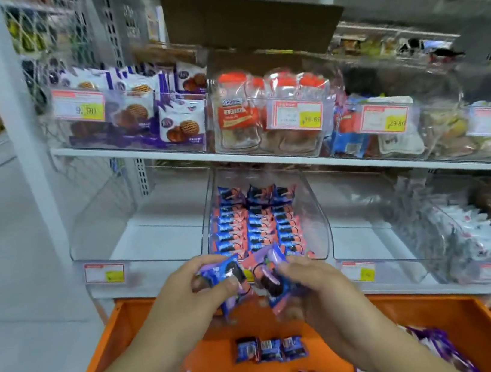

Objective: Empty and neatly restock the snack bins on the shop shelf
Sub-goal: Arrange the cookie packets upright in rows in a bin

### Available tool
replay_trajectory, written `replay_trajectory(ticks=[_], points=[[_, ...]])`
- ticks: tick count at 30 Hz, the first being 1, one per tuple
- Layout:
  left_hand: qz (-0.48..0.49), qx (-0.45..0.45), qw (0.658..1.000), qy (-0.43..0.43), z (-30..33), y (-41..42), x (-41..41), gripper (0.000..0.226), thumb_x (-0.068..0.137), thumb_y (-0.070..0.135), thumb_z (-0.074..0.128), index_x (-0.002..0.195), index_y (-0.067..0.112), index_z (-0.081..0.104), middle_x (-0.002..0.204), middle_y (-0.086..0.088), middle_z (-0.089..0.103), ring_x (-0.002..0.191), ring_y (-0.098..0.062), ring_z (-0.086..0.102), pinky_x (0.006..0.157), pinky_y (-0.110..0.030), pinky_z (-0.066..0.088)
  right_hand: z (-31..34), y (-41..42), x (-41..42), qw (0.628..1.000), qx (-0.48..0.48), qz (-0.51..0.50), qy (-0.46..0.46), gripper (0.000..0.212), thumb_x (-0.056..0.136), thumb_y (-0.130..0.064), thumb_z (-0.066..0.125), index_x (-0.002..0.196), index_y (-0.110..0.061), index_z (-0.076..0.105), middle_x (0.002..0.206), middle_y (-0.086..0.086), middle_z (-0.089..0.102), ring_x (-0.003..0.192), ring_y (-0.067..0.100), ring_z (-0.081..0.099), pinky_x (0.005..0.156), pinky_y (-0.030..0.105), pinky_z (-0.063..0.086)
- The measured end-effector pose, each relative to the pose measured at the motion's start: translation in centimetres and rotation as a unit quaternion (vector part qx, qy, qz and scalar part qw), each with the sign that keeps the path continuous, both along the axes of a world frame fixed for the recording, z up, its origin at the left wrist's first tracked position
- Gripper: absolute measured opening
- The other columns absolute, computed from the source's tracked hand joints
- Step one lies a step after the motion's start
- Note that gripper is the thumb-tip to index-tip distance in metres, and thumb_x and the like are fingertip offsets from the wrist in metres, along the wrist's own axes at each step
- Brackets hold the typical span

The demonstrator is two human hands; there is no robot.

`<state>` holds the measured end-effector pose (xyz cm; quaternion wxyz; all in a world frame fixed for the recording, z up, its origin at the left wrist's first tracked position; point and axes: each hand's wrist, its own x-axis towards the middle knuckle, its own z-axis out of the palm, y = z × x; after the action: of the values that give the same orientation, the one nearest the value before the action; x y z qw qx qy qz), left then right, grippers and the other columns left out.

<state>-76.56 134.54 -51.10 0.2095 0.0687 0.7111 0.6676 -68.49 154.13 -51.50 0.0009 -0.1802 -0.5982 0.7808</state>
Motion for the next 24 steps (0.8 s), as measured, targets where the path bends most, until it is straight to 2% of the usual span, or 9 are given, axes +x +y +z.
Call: replay_trajectory(ticks=[3, 6, 8, 11, 14, 17, 20, 22, 24], points=[[-0.005, 0.007, 1.0, -0.004, 0.0, 0.1, -1.2, 0.031, 0.092, 0.004, 0.074, 0.117, 0.022, 0.07, 0.088, -0.016, 0.078, 0.088, -0.034, 0.075, 0.079, -0.055, 0.064, -0.6, 0.6, -1.1, 0.998, 0.061, 0.023, 0.005, 0.032, 0.097, -0.017, 0.067, 0.125, -0.002, 0.068, 0.11, 0.021, 0.077, 0.092, 0.035, 0.07, 0.068, 0.036, 0.055], [-0.016, 0.001, 1.0, -0.004, -0.1, 0.3, -2.0, 0.031, 0.09, 0.008, 0.077, 0.117, 0.023, 0.069, 0.092, -0.009, 0.079, 0.088, -0.028, 0.077, 0.083, -0.055, 0.063, -1.6, 1.3, -2.2, 0.996, 0.086, -0.012, -0.005, 0.069, 0.082, -0.032, 0.078, 0.143, -0.008, 0.057, 0.12, 0.014, 0.076, 0.094, 0.03, 0.075, 0.075, 0.036, 0.055], [-0.017, 0.006, 1.0, -0.007, -0.2, 0.2, -2.4, 0.03, 0.09, 0.007, 0.077, 0.116, 0.021, 0.07, 0.087, -0.012, 0.078, 0.081, -0.024, 0.075, 0.084, -0.055, 0.063, -1.9, 1.5, -2.6, 0.996, 0.089, -0.027, 0.007, 0.078, 0.075, -0.036, 0.081, 0.144, -0.009, 0.056, 0.124, 0.013, 0.074, 0.093, 0.032, 0.074, 0.078, 0.039, 0.055], [-0.018, 0.016, 1.0, -0.012, -0.2, 0.3, -2.5, 0.032, 0.09, 0.007, 0.077, 0.118, 0.02, 0.07, 0.087, -0.015, 0.077, 0.08, -0.025, 0.073, 0.083, -0.051, 0.064, -1.9, 1.8, -2.8, 0.998, 0.049, -0.045, 0.018, 0.082, 0.069, -0.035, 0.087, 0.141, -0.007, 0.059, 0.134, 0.017, 0.067, 0.11, 0.035, 0.072, 0.077, 0.039, 0.059], [-0.016, 0.027, 0.999, -0.02, -0.1, 0.1, -2.3, 0.036, 0.089, 0.007, 0.077, 0.123, 0.018, 0.068, 0.086, -0.016, 0.077, 0.078, -0.026, 0.073, 0.079, -0.045, 0.066, -1.3, 1.7, -2.4, 0.999, 0.005, -0.028, 0.04, 0.064, 0.08, -0.02, 0.082, 0.136, 0.001, 0.058, 0.129, 0.031, 0.063, 0.117, 0.05, 0.064, 0.076, 0.043, 0.061], [-0.025, 0.034, 0.999, -0.025, 0.2, -0.1, -1.9, 0.038, 0.091, 0.007, 0.076, 0.126, 0.016, 0.066, 0.085, -0.018, 0.076, 0.077, -0.026, 0.073, 0.073, -0.037, 0.065, 0.0, 1.4, -1.8, 0.998, 0.007, -0.003, 0.061, 0.04, 0.094, -0.009, 0.07, 0.133, -0.007, 0.061, 0.123, 0.024, 0.071, 0.109, 0.047, 0.07, 0.081, 0.047, 0.059], [-0.036, 0.03, 0.999, -0.016, 0.4, -0.4, -1.4, 0.034, 0.09, 0.011, 0.076, 0.123, 0.015, 0.067, 0.087, -0.016, 0.078, 0.084, -0.026, 0.076, 0.082, -0.041, 0.064, 0.7, 1.1, -1.1, 0.996, 0.051, 0.002, 0.077, 0.037, 0.085, -0.019, 0.074, 0.12, -0.01, 0.067, 0.115, 0.025, 0.074, 0.1, 0.046, 0.071, 0.082, 0.044, 0.054], [-0.046, 0.02, 0.999, -0.005, 0.4, -0.7, -1.1, 0.039, 0.085, 0.019, 0.081, 0.121, 0.018, 0.068, 0.092, -0.013, 0.079, 0.092, -0.027, 0.076, 0.093, -0.047, 0.06, 0.8, 1.0, -0.7, 0.994, 0.074, -0.009, 0.084, 0.031, 0.08, -0.021, 0.076, 0.108, -0.01, 0.069, 0.108, 0.025, 0.075, 0.089, 0.038, 0.067, 0.074, 0.037, 0.05], [-0.046, 0.015, 0.999, -0.002, 0.5, -1.0, -0.7, 0.048, 0.075, 0.027, 0.085, 0.119, 0.019, 0.069, 0.095, -0.01, 0.08, 0.096, -0.028, 0.076, 0.092, -0.047, 0.059, 0.9, 1.1, -0.4, 0.992, 0.085, -0.01, 0.09, 0.034, 0.079, -0.019, 0.078, 0.108, -0.006, 0.066, 0.108, 0.024, 0.076, 0.086, 0.03, 0.063, 0.069, 0.035, 0.048]])
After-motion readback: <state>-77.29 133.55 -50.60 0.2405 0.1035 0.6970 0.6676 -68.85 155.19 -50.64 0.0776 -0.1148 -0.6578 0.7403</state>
